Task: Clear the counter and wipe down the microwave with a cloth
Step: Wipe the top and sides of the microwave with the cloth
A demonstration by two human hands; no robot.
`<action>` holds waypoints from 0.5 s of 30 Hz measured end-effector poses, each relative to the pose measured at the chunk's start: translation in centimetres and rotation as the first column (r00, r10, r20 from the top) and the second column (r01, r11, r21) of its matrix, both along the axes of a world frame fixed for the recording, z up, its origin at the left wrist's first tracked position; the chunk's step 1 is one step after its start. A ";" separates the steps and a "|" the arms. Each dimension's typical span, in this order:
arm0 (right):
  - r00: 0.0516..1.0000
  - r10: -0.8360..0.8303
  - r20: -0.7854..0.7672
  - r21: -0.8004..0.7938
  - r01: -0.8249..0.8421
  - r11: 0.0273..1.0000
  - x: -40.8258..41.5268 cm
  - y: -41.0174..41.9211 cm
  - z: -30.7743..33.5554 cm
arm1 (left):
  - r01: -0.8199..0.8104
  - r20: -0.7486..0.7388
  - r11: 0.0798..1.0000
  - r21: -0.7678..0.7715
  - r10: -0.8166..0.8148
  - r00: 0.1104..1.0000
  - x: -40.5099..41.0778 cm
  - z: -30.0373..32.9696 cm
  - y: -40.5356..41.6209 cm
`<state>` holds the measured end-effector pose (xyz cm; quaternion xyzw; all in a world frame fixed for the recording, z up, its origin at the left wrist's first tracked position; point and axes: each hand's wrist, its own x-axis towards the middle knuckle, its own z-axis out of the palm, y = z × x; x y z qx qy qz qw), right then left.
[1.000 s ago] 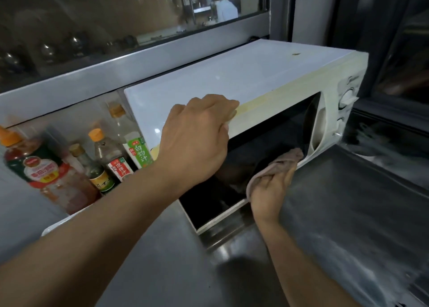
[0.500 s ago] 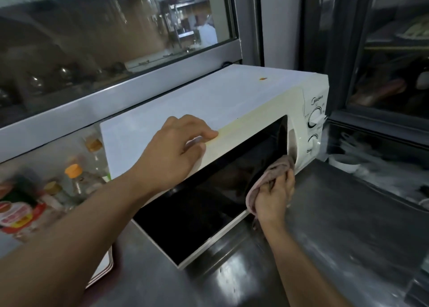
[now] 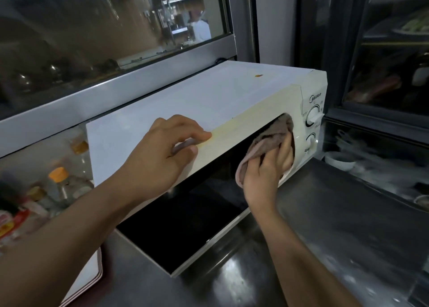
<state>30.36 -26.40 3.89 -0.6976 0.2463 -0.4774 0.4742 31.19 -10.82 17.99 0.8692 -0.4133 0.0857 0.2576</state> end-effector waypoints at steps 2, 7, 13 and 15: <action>0.995 -0.014 -0.098 0.074 0.022 0.997 -0.2 0.3 -2.5 | 0.000 -0.017 1.000 -0.014 0.000 1.000 -0.1 0.1 0.0; 0.973 0.111 -0.202 0.292 -0.049 0.955 -1.0 0.5 -5.7 | -0.002 -0.023 1.000 -0.022 0.002 1.000 -0.2 0.2 0.0; 0.989 0.142 0.041 -0.025 -0.141 0.990 -2.8 6.9 -0.6 | -0.005 -0.015 1.000 -0.007 0.005 1.000 -0.3 0.2 -0.1; 0.979 0.179 0.092 -0.086 -0.172 0.981 -3.6 10.4 0.0 | -0.004 0.005 1.000 0.005 0.004 1.000 -0.2 0.1 0.0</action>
